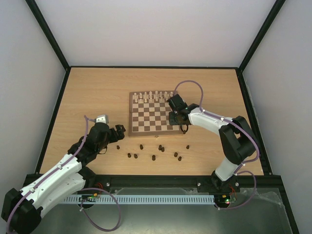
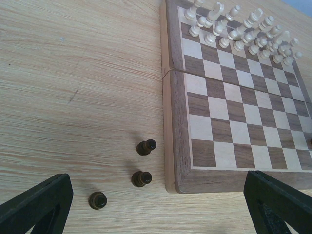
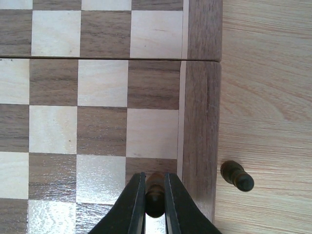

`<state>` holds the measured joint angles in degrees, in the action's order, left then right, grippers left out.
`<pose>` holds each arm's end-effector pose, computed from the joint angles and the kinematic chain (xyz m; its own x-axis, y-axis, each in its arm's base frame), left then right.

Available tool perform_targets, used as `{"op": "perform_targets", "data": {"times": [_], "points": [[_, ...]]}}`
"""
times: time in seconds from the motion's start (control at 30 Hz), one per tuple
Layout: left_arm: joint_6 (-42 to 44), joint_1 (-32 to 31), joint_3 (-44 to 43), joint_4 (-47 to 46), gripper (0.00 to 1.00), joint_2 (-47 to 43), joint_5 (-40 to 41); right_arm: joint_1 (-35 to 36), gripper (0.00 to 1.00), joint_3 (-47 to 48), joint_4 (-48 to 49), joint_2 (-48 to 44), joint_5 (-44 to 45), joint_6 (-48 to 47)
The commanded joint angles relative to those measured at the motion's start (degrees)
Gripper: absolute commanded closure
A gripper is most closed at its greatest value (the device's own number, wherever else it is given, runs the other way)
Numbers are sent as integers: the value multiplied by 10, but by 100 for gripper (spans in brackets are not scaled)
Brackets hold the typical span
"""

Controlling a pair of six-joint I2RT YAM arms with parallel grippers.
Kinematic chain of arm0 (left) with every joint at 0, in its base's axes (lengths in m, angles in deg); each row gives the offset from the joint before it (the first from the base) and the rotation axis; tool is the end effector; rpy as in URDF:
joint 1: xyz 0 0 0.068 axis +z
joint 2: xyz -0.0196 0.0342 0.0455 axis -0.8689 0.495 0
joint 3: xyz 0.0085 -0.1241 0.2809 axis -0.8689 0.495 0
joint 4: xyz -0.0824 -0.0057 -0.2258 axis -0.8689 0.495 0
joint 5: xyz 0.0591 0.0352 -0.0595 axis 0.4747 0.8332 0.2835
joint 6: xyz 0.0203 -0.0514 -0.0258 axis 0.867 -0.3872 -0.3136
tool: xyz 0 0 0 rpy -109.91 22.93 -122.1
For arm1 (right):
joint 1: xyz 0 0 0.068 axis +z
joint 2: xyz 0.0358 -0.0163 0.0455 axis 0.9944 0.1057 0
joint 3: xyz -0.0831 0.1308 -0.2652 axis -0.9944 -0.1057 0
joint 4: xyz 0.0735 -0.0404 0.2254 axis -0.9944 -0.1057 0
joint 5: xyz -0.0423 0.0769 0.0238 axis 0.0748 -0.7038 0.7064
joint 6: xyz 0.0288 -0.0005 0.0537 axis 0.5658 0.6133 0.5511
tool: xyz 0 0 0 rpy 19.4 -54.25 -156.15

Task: Set up the chess pieces on the board
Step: Place the chess piece on the chessboard.

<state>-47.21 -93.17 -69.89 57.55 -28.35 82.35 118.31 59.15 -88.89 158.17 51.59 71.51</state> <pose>0.1101 -0.0603 0.2342 -0.6007 -0.3677 -0.7099 0.0033 0.8868 -0.4621 0.2836 0.1818 0.2341 -0.7854 -0.0210 -0.6187 -0.1091 0.9885 0.1050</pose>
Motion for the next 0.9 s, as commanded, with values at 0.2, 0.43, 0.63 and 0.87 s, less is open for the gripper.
{"op": "perform_targets", "data": {"times": [0.2, 0.43, 0.63, 0.87], "points": [[-3, -2, -5, -4, 1, 2, 9, 1, 95, 9, -7, 13, 5, -5], [-4, -2, -4, 1, 1, -2, 10, 1, 90, 5, -5, 5, -1, -6], [-4, -2, -6, 4, 1, -8, 12, 1, 83, 1, -4, -8, -2, -5], [-4, -2, -6, -1, 1, -17, 3, 1, 70, -14, 10, -42, 4, 0]]}}
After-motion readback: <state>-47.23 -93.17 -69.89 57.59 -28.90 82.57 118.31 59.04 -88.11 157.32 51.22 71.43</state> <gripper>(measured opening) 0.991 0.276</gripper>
